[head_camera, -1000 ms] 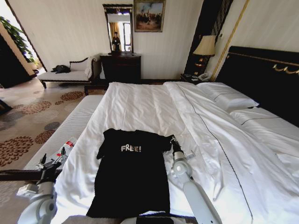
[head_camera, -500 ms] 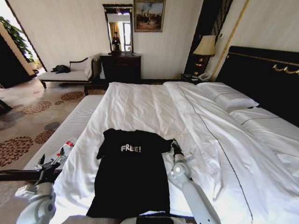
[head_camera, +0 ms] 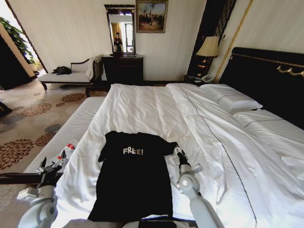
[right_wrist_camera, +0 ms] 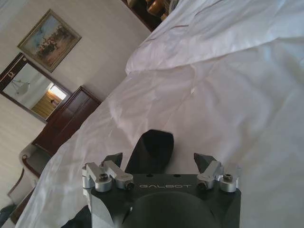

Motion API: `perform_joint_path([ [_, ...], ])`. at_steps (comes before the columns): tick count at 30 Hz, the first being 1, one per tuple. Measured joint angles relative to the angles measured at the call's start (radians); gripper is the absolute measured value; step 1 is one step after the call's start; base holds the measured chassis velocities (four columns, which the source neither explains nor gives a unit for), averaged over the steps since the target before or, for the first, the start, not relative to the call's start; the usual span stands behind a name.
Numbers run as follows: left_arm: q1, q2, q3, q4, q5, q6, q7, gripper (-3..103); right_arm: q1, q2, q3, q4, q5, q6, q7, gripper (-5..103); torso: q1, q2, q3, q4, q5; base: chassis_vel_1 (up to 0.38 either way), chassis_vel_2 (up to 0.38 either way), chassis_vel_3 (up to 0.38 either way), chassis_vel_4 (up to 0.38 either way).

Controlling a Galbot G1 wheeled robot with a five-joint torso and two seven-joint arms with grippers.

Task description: Fold the clothes on the bed.

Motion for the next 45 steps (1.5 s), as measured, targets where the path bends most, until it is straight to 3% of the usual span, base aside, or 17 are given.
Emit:
perform_joint_path([
  [4, 0.010, 0.009, -0.013, -0.001, -0.009, -0.001, 0.000, 100, 0.001, 0.006, -0.024, -0.003, -0.002, -0.008, -0.003, 99, 0.000, 0.000, 0.000, 0.0002, 0.0000, 0.000, 0.000, 0.000, 0.000],
  [10, 0.012, 0.017, -0.022, 0.003, -0.018, -0.005, 0.000, 100, -0.034, 0.005, -0.037, 0.062, 0.014, -0.016, -0.001, 100, 0.000, 0.000, 0.000, 0.0000, 0.0000, 0.000, 0.000, 0.000, 0.000],
  [18, 0.003, 0.009, -0.008, 0.002, -0.012, -0.002, 0.000, 100, -0.067, -0.012, -0.059, 0.217, 0.114, -0.060, 0.033, 100, 0.000, 0.000, 0.000, 0.0000, -0.0001, 0.000, 0.000, 0.000, 0.000],
  [24, 0.008, 0.009, -0.010, -0.002, -0.010, -0.001, -0.001, 100, -0.009, -0.046, -0.032, 0.115, 0.025, -0.050, -0.009, 100, 0.000, 0.000, 0.000, 0.0000, 0.0001, 0.000, 0.000, 0.000, 0.000],
  [32, 0.012, 0.012, -0.017, -0.002, -0.011, -0.004, -0.001, 100, 0.064, -0.111, -0.060, 0.029, 0.054, -0.074, -0.097, 100, 0.000, 0.000, 0.000, 0.0000, 0.0002, 0.000, 0.000, 0.000, 0.000],
  [45, 0.012, 0.003, -0.018, -0.001, -0.006, -0.007, -0.001, 100, 0.050, -0.126, -0.083, 0.036, 0.038, -0.102, -0.046, 100, 0.000, 0.000, 0.000, 0.0000, 0.0000, 0.000, 0.000, 0.000, 0.000],
])
